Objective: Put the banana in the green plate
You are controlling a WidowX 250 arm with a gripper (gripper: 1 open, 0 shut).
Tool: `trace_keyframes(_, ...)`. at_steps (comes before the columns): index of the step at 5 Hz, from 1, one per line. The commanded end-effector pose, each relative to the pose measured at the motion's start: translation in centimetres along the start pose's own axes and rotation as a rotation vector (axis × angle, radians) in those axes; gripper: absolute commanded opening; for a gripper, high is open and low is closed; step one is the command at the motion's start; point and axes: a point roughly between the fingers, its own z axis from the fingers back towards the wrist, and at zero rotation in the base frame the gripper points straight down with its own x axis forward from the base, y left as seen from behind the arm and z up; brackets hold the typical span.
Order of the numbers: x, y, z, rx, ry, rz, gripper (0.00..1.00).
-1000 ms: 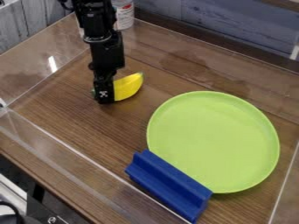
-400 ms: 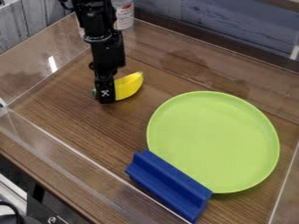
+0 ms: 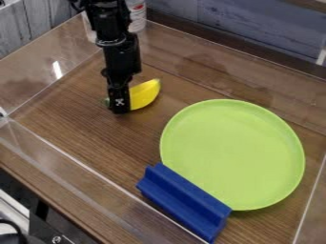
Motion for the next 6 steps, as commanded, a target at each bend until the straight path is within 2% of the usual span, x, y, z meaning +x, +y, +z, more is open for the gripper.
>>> trace_keyframes(1, 1.0, 0.2, 1.3, 0.034, -0.020, -0.010, 0.00)
trace_keyframes(6, 2.2, 0.3, 1.5, 0.037, -0.037, 0.007, 0.00)
